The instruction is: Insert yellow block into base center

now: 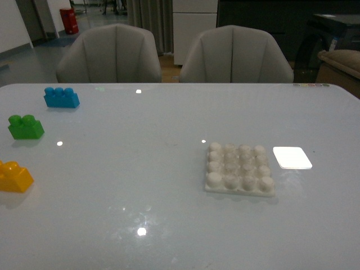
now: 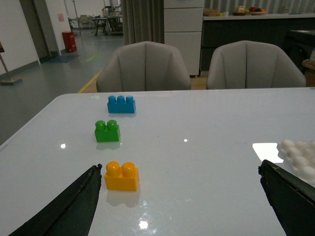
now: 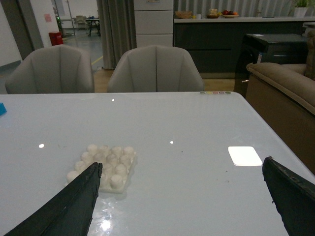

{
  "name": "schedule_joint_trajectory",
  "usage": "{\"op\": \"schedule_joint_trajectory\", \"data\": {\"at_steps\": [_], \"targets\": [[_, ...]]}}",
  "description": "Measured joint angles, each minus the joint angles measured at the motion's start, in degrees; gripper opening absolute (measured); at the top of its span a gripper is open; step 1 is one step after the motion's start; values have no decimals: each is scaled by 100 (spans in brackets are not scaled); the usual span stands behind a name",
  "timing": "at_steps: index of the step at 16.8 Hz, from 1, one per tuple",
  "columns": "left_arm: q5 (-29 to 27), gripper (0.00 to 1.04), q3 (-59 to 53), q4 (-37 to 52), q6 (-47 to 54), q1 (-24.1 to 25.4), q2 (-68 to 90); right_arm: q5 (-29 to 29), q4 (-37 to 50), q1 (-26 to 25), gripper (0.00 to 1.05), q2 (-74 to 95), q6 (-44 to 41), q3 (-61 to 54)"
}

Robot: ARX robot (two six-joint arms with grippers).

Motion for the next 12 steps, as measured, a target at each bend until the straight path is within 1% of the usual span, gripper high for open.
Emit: {"op": "schedule_joint_trajectory", "data": {"at_steps": [12], "targets": [[0, 98, 0, 0, 0, 0, 0, 0, 0, 0, 98, 0, -2, 0]]}}
